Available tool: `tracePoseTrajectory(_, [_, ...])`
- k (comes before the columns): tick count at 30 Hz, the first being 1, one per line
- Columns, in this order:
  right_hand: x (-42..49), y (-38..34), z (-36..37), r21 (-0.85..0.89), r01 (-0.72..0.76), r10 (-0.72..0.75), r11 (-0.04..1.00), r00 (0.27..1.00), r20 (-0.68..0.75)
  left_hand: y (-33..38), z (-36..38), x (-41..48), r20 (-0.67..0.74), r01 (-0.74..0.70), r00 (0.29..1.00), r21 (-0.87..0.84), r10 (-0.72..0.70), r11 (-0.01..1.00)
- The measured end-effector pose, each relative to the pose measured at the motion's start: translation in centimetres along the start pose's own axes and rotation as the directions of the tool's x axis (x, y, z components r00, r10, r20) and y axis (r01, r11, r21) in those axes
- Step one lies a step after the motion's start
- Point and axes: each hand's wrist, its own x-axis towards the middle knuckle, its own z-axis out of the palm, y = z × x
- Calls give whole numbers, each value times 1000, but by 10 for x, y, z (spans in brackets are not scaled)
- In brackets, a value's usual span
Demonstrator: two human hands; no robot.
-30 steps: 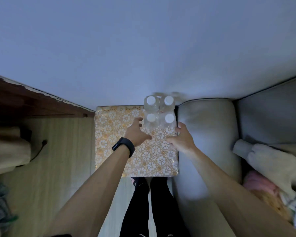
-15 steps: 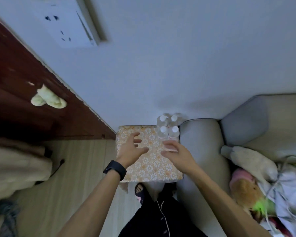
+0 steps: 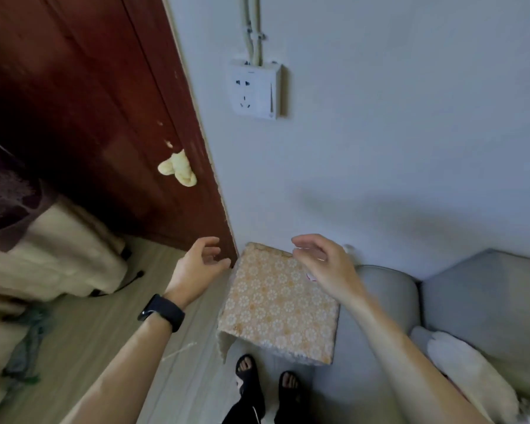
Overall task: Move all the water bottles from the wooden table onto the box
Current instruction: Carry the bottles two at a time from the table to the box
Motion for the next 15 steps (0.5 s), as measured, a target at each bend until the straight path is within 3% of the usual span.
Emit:
tracePoseTrajectory(5, [-1, -14, 60, -45, 100, -90, 994, 977, 195, -52, -18, -64, -112, 153, 982, -25, -155, 988])
tracePoseTrajectory(9, [-15, -47, 137, -85, 207, -152, 975, 892, 427, -94, -55, -137, -258, 263, 923, -122, -286, 957])
tracePoseTrajectory(12, [-41, -88, 207, -83, 334, -226, 939, 781, 582, -129, -99, -208, -420, 306, 830, -208, -367, 929])
tracePoseTrajectory(15, [-85, -130, 284, -51, 485, -311, 873, 635, 707, -170, -144, -288, -587, 316, 682, -303, -437, 899])
